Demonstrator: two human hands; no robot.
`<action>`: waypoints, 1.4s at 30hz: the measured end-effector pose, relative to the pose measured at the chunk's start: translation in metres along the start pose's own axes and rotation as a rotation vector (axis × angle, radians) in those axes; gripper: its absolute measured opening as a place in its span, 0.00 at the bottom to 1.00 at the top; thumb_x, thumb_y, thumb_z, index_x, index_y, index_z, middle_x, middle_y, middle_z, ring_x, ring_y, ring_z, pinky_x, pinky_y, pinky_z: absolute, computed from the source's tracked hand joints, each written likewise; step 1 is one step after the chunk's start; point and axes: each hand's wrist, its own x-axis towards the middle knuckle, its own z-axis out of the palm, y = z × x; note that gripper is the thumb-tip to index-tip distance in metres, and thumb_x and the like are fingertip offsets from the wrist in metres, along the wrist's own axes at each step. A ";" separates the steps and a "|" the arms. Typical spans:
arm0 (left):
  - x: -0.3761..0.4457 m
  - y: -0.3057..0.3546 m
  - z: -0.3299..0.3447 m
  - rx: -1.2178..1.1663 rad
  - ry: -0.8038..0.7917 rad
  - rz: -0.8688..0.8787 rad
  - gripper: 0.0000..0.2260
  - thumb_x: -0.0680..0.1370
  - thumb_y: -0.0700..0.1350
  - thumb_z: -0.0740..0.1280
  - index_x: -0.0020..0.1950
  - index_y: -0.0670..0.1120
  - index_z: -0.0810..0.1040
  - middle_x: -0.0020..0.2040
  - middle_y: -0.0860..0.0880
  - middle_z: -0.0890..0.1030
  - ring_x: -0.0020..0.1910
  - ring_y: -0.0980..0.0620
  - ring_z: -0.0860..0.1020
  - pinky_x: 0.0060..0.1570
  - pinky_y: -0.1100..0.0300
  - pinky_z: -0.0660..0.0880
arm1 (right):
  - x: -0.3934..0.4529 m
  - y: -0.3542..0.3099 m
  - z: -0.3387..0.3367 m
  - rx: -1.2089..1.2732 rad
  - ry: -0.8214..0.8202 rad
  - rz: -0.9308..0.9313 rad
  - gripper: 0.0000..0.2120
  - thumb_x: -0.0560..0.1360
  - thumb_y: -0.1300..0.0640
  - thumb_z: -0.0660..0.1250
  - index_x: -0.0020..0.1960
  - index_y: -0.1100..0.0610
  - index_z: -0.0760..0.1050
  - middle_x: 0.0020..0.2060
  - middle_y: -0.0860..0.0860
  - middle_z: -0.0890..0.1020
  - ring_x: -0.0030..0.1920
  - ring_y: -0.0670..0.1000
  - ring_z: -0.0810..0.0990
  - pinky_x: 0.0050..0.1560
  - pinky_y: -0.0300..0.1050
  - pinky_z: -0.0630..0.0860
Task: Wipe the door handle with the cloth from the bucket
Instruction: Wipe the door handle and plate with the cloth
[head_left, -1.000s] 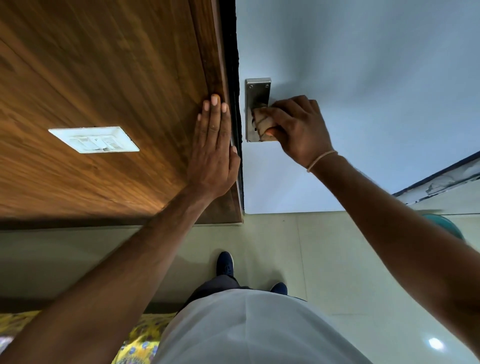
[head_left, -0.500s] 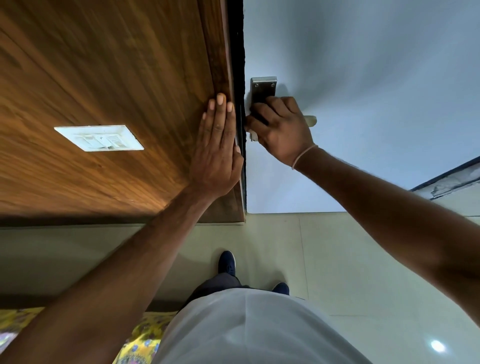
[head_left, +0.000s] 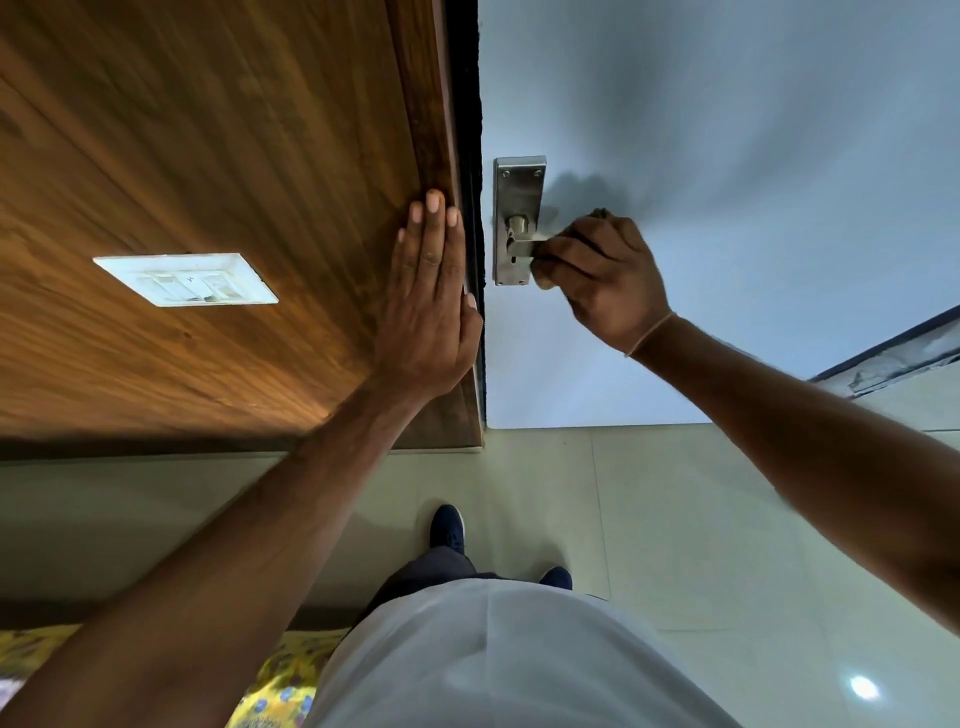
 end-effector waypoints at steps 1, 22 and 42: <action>0.000 0.001 0.000 0.005 0.003 -0.005 0.31 0.85 0.40 0.62 0.86 0.33 0.58 0.86 0.31 0.59 0.87 0.33 0.57 0.86 0.37 0.58 | -0.001 0.002 -0.002 0.007 -0.006 0.021 0.10 0.82 0.67 0.72 0.51 0.54 0.87 0.53 0.50 0.88 0.51 0.60 0.87 0.57 0.53 0.78; 0.001 0.005 0.003 0.025 0.004 -0.028 0.35 0.83 0.39 0.66 0.86 0.32 0.55 0.87 0.31 0.57 0.88 0.33 0.55 0.88 0.39 0.53 | -0.018 0.021 -0.017 -0.063 -0.044 0.147 0.17 0.83 0.64 0.70 0.70 0.60 0.82 0.58 0.59 0.87 0.54 0.63 0.86 0.55 0.55 0.81; 0.001 0.009 0.001 0.049 -0.020 -0.066 0.36 0.83 0.40 0.66 0.87 0.33 0.55 0.88 0.32 0.56 0.88 0.35 0.54 0.89 0.44 0.50 | 0.032 -0.093 0.006 0.395 0.044 1.217 0.12 0.71 0.54 0.81 0.52 0.53 0.83 0.52 0.50 0.81 0.52 0.55 0.82 0.47 0.48 0.81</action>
